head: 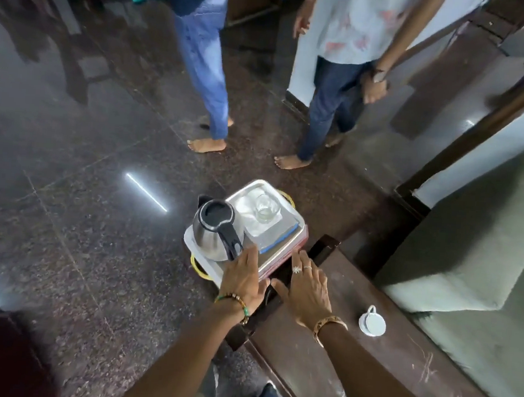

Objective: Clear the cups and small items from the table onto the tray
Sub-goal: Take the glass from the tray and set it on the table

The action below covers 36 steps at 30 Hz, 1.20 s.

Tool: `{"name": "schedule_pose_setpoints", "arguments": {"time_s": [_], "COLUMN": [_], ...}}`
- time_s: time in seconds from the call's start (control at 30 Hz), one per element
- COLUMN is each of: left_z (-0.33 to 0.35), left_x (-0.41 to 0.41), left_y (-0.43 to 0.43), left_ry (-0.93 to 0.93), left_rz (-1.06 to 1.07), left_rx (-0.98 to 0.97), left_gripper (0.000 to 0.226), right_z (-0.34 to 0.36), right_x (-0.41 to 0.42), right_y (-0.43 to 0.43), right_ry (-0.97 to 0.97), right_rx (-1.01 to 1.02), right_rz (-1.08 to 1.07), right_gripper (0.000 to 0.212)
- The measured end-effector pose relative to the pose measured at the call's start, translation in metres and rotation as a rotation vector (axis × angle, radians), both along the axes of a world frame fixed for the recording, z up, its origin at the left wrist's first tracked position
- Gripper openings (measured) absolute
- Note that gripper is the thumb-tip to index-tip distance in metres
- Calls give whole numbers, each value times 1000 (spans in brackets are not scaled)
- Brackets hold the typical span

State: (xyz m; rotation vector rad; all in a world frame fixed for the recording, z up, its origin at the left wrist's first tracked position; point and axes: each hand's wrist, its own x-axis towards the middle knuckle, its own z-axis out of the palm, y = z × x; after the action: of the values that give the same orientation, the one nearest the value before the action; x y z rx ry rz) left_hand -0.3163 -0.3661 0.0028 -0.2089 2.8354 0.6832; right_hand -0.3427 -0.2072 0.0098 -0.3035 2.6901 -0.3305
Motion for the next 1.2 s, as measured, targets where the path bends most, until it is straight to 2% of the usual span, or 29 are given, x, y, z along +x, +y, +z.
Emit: {"name": "schedule_pose_setpoints", "arguments": {"time_s": [0.23, 0.5, 0.63, 0.97, 1.1, 1.2], "left_z": [-15, -18, -41, -93, -106, -118], "left_x": [-67, -157, -183, -240, -260, -267], "left_y": [-22, -31, -39, -43, -44, -45], "left_ry": [-75, -82, -187, -466, -552, -590], "left_rz": [-141, -174, -130, 18, 13, -4], "left_rx": [105, 40, -26, -184, -189, -161], "left_gripper": [83, 82, 91, 113, 111, 98], "right_z": [-15, -25, -50, -119, -132, -142], "right_x": [-35, -116, -147, -203, -224, -232], "right_y": [-21, -32, -38, -56, -62, -64], "right_ry": [-39, 22, 1, -126, -187, -238], "right_rx": [35, -36, -65, -107, -192, -234], "right_rz": [-147, -226, -210, -118, -153, -156], "right_gripper": [90, 89, 89, 109, 112, 109]}}
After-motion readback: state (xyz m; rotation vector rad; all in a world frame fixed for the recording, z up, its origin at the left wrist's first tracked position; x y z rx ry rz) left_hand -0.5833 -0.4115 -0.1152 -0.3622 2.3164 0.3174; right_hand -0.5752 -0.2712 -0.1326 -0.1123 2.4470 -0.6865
